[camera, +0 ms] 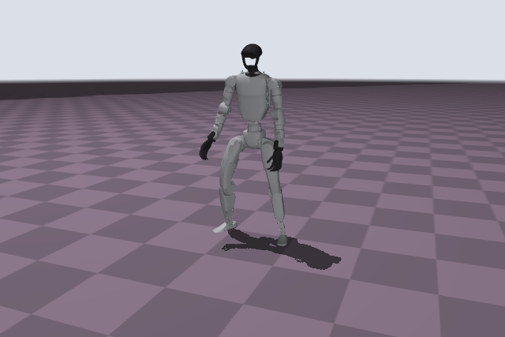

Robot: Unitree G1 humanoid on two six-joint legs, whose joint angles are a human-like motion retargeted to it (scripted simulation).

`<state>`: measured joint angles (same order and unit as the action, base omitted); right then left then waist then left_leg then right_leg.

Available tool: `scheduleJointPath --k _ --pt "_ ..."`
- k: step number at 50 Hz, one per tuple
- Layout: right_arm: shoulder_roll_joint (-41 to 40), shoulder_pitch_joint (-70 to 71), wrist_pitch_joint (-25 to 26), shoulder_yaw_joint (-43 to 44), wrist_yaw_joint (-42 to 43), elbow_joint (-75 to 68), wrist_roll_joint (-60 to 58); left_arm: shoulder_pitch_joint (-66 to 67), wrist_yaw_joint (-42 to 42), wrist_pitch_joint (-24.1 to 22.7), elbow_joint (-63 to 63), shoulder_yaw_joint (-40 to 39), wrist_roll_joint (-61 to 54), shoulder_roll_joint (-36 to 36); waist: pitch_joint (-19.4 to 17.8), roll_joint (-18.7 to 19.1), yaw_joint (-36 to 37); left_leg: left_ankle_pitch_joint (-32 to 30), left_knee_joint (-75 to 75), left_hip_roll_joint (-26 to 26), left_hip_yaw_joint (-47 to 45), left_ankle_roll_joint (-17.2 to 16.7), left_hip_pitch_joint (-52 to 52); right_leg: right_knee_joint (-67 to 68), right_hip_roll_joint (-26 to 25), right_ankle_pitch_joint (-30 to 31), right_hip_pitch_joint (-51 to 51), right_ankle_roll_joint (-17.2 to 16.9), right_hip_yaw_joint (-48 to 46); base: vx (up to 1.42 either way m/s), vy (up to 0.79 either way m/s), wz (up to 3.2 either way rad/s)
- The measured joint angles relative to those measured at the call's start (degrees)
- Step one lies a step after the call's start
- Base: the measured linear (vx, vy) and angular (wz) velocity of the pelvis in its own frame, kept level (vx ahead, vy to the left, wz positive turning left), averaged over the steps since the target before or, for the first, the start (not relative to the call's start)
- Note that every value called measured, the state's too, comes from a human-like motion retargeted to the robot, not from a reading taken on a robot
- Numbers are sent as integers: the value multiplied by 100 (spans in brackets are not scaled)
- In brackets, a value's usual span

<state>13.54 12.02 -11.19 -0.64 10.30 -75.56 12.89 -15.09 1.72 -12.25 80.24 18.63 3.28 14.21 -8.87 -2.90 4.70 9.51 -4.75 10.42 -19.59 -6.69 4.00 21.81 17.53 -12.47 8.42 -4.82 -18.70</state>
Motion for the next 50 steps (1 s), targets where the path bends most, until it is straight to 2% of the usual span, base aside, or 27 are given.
scheduleJointPath --k 5,9,12,17,18,20,22,27,33,35,36,40,42,43,45,47,50 --pt "10 123 -164 -147 37 -50 48 188 27 -78 -162 -23 -153 76 109 -5 26 37 4 -244 -167 93 -44 195 -911 -422 184 -140 688 -6 17 -30" --pt "-48 265 -152 -248 -17 -186 -5 290 -130 -113 -142 -12 -396 -3 169 -60 124 93 59 -599 -270 269 -62 -939 -1285 63 -186 60 1106 -5 12 -31" --pt "-78 370 -65 -300 -180 -261 -145 243 -252 -80 -93 6 -334 -174 139 -20 343 107 92 -865 -329 464 -94 -1556 -1146 389 -396 119 1252 -7 14 -35" --pt "0 616 -19 -765 -770 -424 -167 238 -261 64 -287 -389 464 -600 62 64 600 300 214 -1137 -648 921 -177 -1871 -733 784 -397 -337 1497 -8 14 -19" --pt "8 667 -7 -848 -839 -449 -107 255 -233 131 -317 -471 643 -640 53 74 606 354 227 -1116 -710 898 -168 -1883 -702 801 -397 -362 1513 -5 11 -21" --pt "31 856 222 -937 -768 -568 -821 388 -191 150 -583 -659 -4 -735 -18 -50 619 593 483 -1039 -1010 973 -166 -1953 -477 869 -383 -480 1646 -5 11 -36" --pt "-46 974 123 -1037 -617 -550 -542 468 61 194 -592 -746 437 -668 -23 -169 589 748 669 -853 -1028 945 -147 -2007 -336 900 -384 -558 1732 -2 12 -33" --pt "-267 955 -161 -925 -127 -358 -231 514 348 -167 -342 -636 186 -376 95 -464 391 823 1013 -263 -799 960 -98 -1998 14 879 -390 -686 1775 1 17 2" --pt "-225 605 -261 -937 -110 45 -363 424 557 -323 -247 -403 129 -179 296 -589 85 694 902 361 -679 848 -5 -1950 405 777 -470 -766 1503 3 30 41" --pt "-123 454 -306 -964 -200 121 -446 393 579 -361 -311 -290 340 -164 331 -549 40 678 843 512 -516 836 -5 -1985 492 772 -534 -790 1395 2 40 43" --pt "-68 384 -422 -1038 -291 131 -226 381 664 -342 -327 -259 827 -164 348 -508 24 634 775 564 -422 839 7 -1989 516 782 -559 -811 1349 2 44 39" --pt "193 168 -458 -1127 -503 -39 -291 328 610 -391 -491 -31 1297 -228 343 -243 14 33 411 728 -138 735 116 -1905 506 819 -645 -771 1186 1 52 35" --pt "321 99 -428 -1111 -681 -163 -148 259 616 -239 -428 -30 1876 -310 321 -103 -19 -283 91 763 -166 547 273 -1875 490 896 -701 -743 1107 1 58 31" --pt "386 64 -244 -867 -596 -264 -783 219 448 -390 -437 62 1146 -360 288 -64 -4 -337 35 762 -189 465 317 -1882 516 964 -738 -720 1069 0 59 23" --pt "443 -26 15 -449 -545 -386 -1333 137 247 -418 -340 179 619 -406 249 -58 26 -221 -4 704 -262 139 371 -1894 618 1175 -758 -724 970 -2 59 9" --pt "427 -86 186 -40 -501 -447 -1404 20 120 -363 -153 278 458 -401 212 -107 72 -89 -11 557 -320 -147 377 -1843 761 1406 -699 -706 751 -4 57 -10" --pt "325 -161 254 325 -378 -428 -1031 -107 -42 -285 72 406 350 -295 180 -120 97 -67 3 352 -353 -193 296 -1528 859 1365 -535 -538 230 -7 52 -9"
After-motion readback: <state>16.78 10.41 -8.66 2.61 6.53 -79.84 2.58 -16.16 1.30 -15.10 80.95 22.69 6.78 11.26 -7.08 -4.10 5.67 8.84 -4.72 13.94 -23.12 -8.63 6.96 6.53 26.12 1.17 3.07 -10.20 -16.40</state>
